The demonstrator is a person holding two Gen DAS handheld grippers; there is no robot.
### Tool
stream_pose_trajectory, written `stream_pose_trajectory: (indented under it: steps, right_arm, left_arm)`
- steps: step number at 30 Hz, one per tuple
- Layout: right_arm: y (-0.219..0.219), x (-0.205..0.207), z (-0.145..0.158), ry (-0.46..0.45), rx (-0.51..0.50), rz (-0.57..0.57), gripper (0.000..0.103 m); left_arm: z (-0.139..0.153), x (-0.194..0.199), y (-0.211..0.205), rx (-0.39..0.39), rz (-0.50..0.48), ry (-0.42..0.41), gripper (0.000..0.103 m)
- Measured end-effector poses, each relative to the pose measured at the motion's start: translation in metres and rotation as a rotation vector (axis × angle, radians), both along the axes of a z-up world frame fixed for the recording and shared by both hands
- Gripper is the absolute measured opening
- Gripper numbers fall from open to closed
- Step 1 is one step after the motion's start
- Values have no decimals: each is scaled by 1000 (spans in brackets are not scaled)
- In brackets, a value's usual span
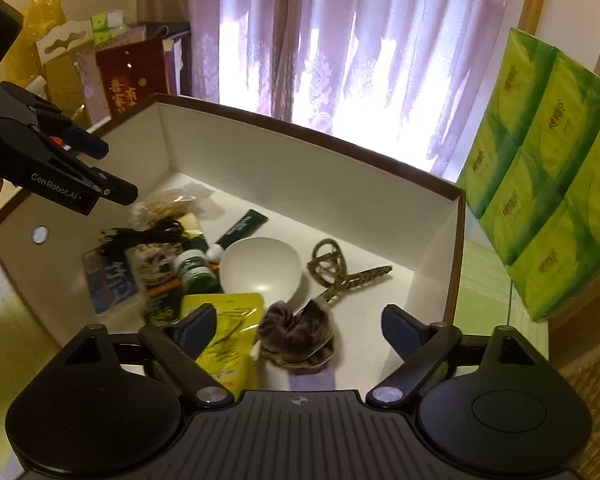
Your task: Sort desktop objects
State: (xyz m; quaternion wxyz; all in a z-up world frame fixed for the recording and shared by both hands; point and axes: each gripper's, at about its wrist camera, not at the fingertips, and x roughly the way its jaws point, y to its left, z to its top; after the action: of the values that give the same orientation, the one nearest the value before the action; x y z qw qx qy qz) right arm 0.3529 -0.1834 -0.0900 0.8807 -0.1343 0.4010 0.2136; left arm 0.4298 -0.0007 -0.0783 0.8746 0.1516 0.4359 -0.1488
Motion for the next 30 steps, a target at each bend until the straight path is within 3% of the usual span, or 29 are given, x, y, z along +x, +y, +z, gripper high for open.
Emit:
stream_pose_trajectory:
  steps: [11, 19, 24, 30]
  right_arm:
    - [-6, -37, 16, 10, 83, -89, 101]
    - [-6, -62, 26, -18, 55, -157, 101]
    - [-7, -75, 33, -14, 68, -188, 101]
    - [-9, -96, 43, -12, 103, -224, 101]
  left_arm:
    - [24, -51, 9, -58, 68, -13, 84]
    - [44, -92, 16, -75, 130, -51, 90]
    - [57, -122, 12, -19, 155, -129, 98]
    - [67, -151, 16, -71, 186, -109, 98]
